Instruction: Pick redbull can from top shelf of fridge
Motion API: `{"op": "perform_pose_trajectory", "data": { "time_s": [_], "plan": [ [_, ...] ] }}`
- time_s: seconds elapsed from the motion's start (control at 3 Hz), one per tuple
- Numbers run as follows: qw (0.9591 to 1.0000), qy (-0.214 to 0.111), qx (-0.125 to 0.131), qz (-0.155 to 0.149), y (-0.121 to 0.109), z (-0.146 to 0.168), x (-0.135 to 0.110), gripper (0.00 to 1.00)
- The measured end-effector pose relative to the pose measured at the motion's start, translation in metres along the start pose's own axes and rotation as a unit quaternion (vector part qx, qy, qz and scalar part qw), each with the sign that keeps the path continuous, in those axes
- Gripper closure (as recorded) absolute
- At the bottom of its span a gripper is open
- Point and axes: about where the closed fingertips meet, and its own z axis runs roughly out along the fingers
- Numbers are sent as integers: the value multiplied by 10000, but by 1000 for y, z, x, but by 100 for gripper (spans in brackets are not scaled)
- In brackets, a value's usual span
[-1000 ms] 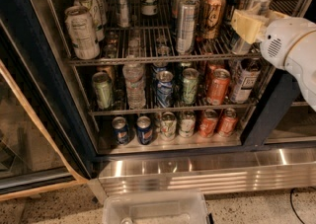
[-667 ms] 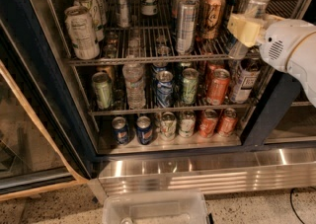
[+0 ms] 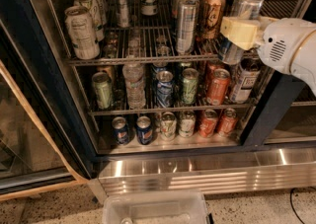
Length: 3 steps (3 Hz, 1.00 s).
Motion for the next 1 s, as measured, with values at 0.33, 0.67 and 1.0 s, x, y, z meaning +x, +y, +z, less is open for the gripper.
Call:
{"op": "perform_pose_trajectory", "data": {
  "time_s": [0.33, 0.67, 1.0],
  "plan": [
    [10000, 0, -1, 1, 0, 0, 0, 100],
    [9998, 47, -169, 136, 15, 1, 4, 100],
    [9986, 73, -438, 295, 32, -1, 7, 100]
  ]
}}
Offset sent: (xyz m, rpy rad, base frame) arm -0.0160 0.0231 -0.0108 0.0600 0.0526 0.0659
